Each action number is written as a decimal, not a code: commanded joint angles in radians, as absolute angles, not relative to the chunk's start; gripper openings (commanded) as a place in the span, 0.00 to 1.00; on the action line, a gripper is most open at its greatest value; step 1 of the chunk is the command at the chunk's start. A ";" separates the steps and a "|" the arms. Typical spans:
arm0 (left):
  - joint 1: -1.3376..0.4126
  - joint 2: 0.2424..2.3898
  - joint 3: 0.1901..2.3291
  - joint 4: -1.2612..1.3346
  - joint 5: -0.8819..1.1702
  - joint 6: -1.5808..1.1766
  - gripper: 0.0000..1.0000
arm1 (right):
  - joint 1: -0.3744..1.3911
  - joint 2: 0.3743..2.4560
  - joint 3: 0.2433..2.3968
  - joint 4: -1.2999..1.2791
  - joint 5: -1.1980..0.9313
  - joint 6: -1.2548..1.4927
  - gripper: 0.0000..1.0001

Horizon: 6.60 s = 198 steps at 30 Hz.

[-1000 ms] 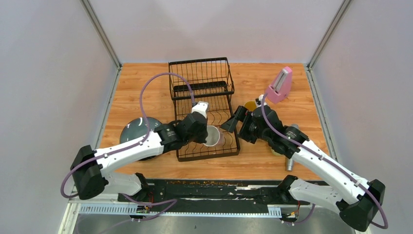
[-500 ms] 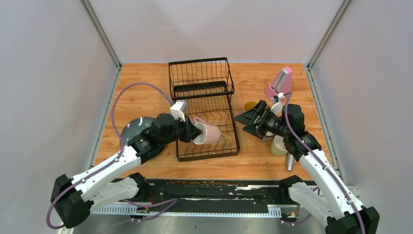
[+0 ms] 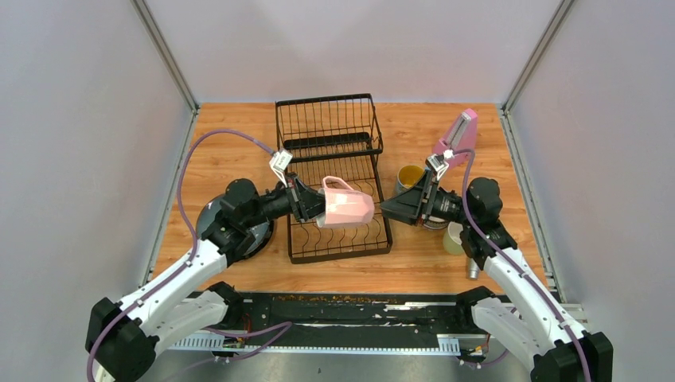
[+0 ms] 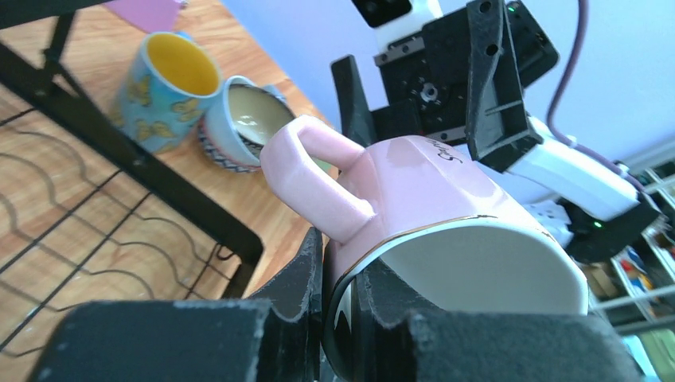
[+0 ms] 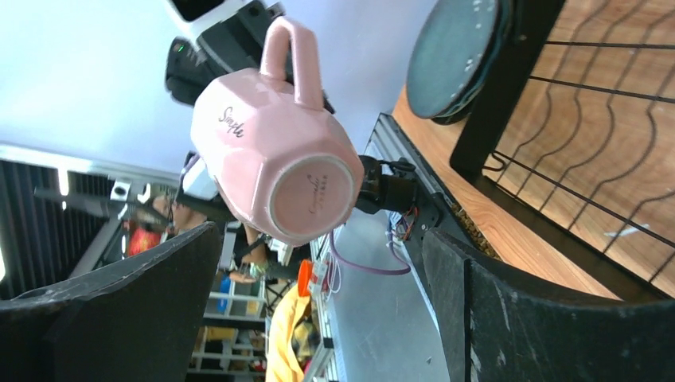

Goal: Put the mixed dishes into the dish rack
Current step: Pick up the cup at the center of the board.

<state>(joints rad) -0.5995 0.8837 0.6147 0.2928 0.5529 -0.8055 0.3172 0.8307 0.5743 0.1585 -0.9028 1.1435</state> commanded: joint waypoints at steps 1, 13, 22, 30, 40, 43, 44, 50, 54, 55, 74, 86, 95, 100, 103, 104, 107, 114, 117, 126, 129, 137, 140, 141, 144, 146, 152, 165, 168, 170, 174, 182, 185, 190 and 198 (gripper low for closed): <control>-0.594 0.897 0.631 0.584 0.689 -0.897 0.00 | 0.317 0.840 0.594 0.403 -1.032 1.203 1.00; -0.610 1.027 0.622 0.858 0.706 -1.028 0.00 | 0.423 0.947 0.701 0.481 -1.074 1.198 1.00; -0.623 1.030 0.624 0.830 0.675 -1.007 0.00 | 0.457 0.970 0.704 0.488 -1.010 1.202 0.96; -0.627 0.985 0.659 0.527 0.506 -1.031 0.00 | 0.457 0.982 0.707 0.512 -0.962 1.266 0.97; -0.627 0.979 0.715 0.318 0.461 -1.384 0.00 | 0.457 1.002 0.740 0.476 -0.909 1.255 0.98; -0.628 0.960 0.689 0.313 0.446 -1.476 0.00 | 0.458 0.982 0.730 0.468 -0.879 1.226 0.98; -0.627 0.952 0.684 0.301 0.439 -1.528 0.00 | 0.457 0.969 0.734 0.436 -0.864 1.194 0.98; -0.626 0.886 0.673 0.214 0.396 -1.617 0.00 | 0.457 0.872 0.769 0.228 -0.765 0.970 0.99; -0.626 0.903 0.675 0.238 0.413 -1.608 0.00 | 0.457 0.855 0.762 0.228 -0.770 0.943 0.99; -0.627 0.909 0.680 0.260 0.426 -1.587 0.00 | 0.457 0.859 0.761 0.233 -0.778 0.945 0.99; -0.628 0.908 0.581 0.802 0.602 -0.878 0.00 | 0.457 0.989 0.722 0.413 -0.981 1.254 0.99; -0.633 1.013 0.570 1.128 0.671 -0.965 0.00 | 0.479 1.091 0.790 0.291 -1.048 1.146 1.00; -0.653 0.969 0.578 1.086 0.642 -0.945 0.00 | 0.489 1.083 0.734 0.305 -0.891 1.184 0.99; -0.653 0.898 0.581 0.954 0.623 -0.888 0.00 | 0.489 0.971 0.676 0.241 -0.708 1.168 1.00; -0.652 0.865 0.573 0.914 0.601 -0.865 0.00 | 0.489 0.946 0.663 0.230 -0.673 1.161 1.00; -0.652 0.857 0.572 0.905 0.593 -0.864 0.00 | 0.488 0.950 0.663 0.232 -0.685 1.162 1.00; -0.652 0.858 0.571 0.916 0.583 -0.877 0.00 | 0.489 1.006 0.676 0.257 -0.775 1.182 1.00; -0.653 0.895 0.573 0.955 0.578 -0.887 0.00 | 0.495 1.089 0.703 0.506 -0.930 1.290 1.00; -0.653 0.893 0.561 0.966 0.540 -0.883 0.00 | 0.497 1.097 0.735 0.529 -0.979 1.286 1.00; -0.652 0.865 0.521 0.943 0.372 -0.853 0.00 | 0.504 1.095 0.735 0.564 -1.104 1.281 1.00; -0.652 0.874 0.528 0.959 0.370 -0.845 0.00 | 0.506 1.114 0.770 0.578 -1.145 1.281 1.00; -0.653 0.872 0.528 0.916 0.300 -0.829 0.00 | 0.518 1.128 0.801 0.562 -1.160 1.282 1.00; -0.653 0.910 0.561 0.932 0.422 -0.830 0.00 | 0.517 1.112 0.782 0.503 -1.085 1.252 1.00; -0.654 0.919 0.599 0.909 0.454 -0.820 0.00 | 0.517 1.108 0.779 0.478 -1.049 1.241 1.00; -0.653 0.952 0.629 0.912 0.553 -0.842 0.00 | 0.517 1.099 0.769 0.418 -0.936 1.239 1.00; -0.653 0.955 0.619 0.958 0.573 -0.865 0.00 | 0.514 1.091 0.756 0.410 -0.876 1.252 1.00; -0.654 0.913 0.580 0.894 0.520 -0.827 0.00 | 0.511 1.100 0.771 0.517 -0.938 1.295 0.94; -0.652 0.963 0.557 0.990 0.536 -0.874 0.00 | 0.511 1.127 0.710 0.714 -0.898 1.464 0.95; -0.653 0.954 0.553 0.975 0.526 -0.863 0.00 | 0.510 1.140 0.698 0.755 -0.904 1.504 0.88; -0.654 0.946 0.551 0.959 0.512 -0.853 0.00 | 0.511 1.135 0.702 0.738 -0.918 1.487 0.87; -0.654 0.928 0.543 0.928 0.474 -0.834 0.00 | 0.512 1.112 0.721 0.621 -0.936 1.422 0.93; -0.653 0.918 0.560 0.833 0.486 -0.769 0.00 | 0.511 1.131 0.719 0.649 -0.967 1.478 0.53; -0.654 0.909 0.570 0.786 0.482 -0.738 0.00 | 0.511 1.144 0.719 0.678 -0.974 1.514 0.44; -0.652 0.906 0.552 0.703 0.445 -0.699 0.10 | 0.509 1.147 0.702 0.668 -0.936 1.527 0.19; -0.652 0.925 0.448 0.662 0.416 -0.736 0.37 | 0.495 1.178 0.631 0.634 -0.890 1.528 0.08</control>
